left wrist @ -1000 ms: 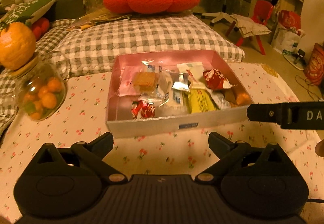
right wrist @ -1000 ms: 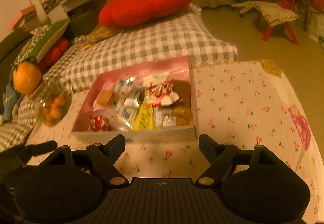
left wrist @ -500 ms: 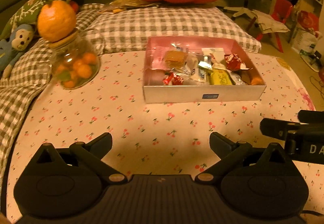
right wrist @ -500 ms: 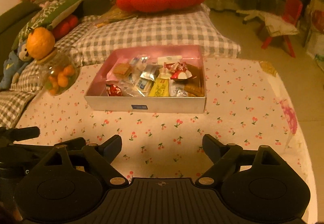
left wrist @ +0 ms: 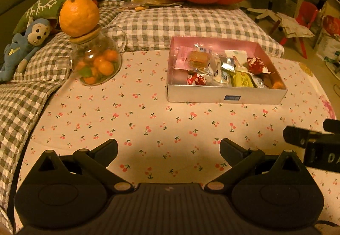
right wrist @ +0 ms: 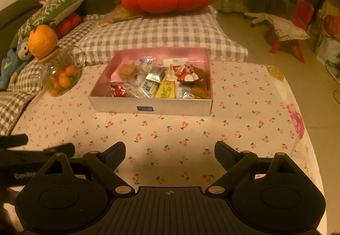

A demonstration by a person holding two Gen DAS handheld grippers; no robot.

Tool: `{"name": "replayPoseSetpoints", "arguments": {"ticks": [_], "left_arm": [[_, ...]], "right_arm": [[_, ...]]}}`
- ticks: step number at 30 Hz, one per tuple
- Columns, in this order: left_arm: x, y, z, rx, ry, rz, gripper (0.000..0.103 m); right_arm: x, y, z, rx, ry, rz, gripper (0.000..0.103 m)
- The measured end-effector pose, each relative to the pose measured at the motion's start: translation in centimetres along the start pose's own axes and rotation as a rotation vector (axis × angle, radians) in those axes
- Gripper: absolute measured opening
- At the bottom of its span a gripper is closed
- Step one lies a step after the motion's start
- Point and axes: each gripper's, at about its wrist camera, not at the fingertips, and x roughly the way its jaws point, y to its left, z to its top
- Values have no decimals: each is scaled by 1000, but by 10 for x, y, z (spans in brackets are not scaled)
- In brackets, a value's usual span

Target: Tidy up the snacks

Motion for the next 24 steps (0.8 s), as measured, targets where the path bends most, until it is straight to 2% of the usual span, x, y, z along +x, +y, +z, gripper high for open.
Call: {"name": "replayPoseSetpoints", "arguments": {"ticks": [6, 24], "left_arm": [[-1, -1, 0, -7, -11, -3, 102], [-2, -3, -1, -1, -12, -5, 102]], "right_arm": [[3, 3, -2, -35, -1, -17, 93], [2, 2, -2, -15, 12, 2, 93]]}}
